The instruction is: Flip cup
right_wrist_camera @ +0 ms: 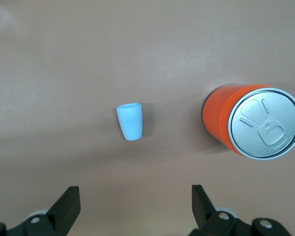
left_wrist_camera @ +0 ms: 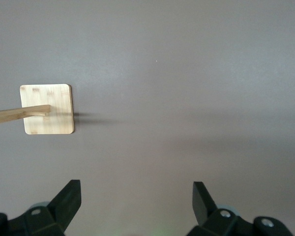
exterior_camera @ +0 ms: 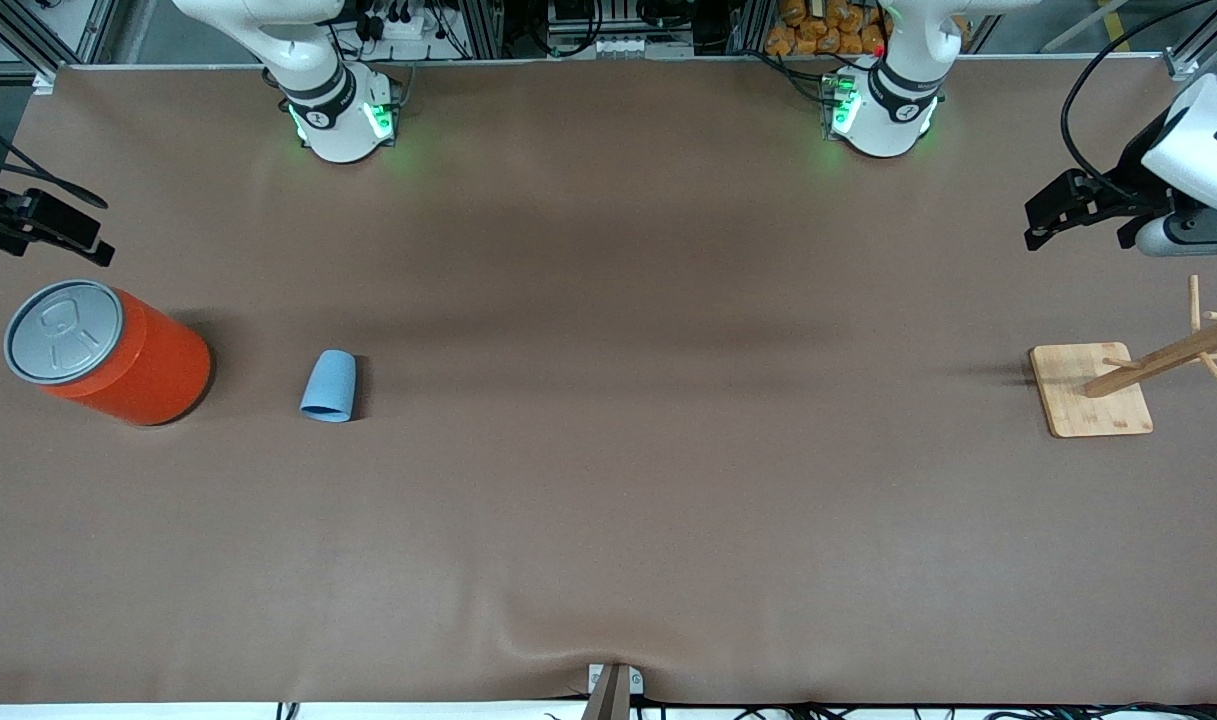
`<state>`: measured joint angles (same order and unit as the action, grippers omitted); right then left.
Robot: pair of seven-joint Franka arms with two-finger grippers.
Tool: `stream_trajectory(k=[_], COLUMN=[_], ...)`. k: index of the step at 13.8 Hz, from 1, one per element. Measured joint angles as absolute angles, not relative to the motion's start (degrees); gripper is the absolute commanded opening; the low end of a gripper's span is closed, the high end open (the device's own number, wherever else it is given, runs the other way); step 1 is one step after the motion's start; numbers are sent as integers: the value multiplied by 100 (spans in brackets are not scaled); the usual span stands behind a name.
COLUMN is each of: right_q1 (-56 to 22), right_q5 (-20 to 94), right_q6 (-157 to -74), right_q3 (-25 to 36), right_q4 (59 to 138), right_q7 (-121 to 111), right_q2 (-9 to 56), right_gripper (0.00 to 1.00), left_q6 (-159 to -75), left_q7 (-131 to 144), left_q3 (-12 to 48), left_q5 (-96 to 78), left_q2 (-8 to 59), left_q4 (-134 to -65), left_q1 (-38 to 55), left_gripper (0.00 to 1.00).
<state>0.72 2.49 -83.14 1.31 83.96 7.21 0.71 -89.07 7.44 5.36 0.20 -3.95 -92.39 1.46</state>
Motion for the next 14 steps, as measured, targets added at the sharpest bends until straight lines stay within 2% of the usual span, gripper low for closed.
stream_trajectory(k=[6,14], right_q1=[48,-61], right_q5=[249,267], right_q6=[-8293,-8290], right_q3=[126,117], right_q4=[8472,8572], right_q7=[715,605], right_q2=[87,490], right_gripper=[100,100], left_q6=[-8824,-8789], left_q7=[738,691], left_q3=[531,534], left_q5=[20,20], left_q2=[-336,-253], left_q4=[-9245,-9254], left_q1=[143,145], left_gripper=[100,100])
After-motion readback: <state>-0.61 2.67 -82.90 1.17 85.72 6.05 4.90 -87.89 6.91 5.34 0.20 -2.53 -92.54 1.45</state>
